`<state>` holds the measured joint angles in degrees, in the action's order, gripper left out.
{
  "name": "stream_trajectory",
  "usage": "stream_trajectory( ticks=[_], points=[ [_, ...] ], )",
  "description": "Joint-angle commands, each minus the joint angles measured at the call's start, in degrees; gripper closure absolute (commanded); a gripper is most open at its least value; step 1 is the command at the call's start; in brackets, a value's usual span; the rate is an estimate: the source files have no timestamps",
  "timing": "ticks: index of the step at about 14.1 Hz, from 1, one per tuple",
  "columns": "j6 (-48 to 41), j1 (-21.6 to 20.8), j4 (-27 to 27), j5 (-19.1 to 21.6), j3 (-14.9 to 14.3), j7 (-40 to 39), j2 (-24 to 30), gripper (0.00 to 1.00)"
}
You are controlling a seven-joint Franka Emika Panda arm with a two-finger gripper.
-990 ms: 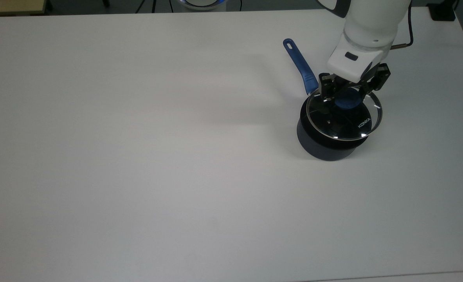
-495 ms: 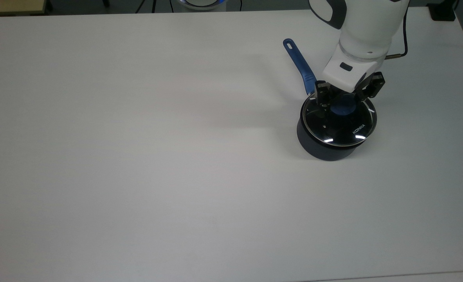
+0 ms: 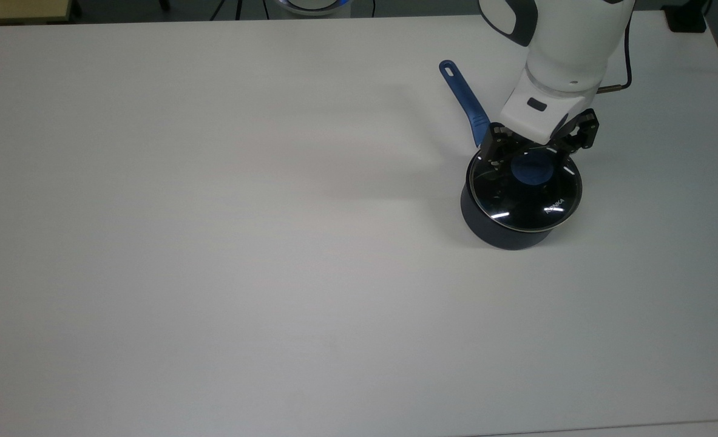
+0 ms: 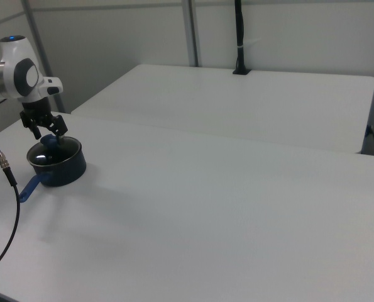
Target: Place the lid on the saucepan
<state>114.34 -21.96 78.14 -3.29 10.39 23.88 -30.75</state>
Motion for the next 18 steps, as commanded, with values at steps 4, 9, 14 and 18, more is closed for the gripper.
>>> stream_trajectory(
  ticks=[4, 9, 14, 18],
  points=[
    [-4.71, 5.50, 0.51, -0.84, -0.28, 1.17, 8.31, 0.00],
    [-15.71, 20.80, 12.03, -0.84, -1.24, -2.60, 27.74, 0.00],
    [-16.96, 19.76, 18.16, -0.05, -14.61, -13.65, 34.69, 0.00],
    [-17.13, 23.45, 18.19, 1.08, -14.70, -21.66, 35.49, 0.00]
  ],
)
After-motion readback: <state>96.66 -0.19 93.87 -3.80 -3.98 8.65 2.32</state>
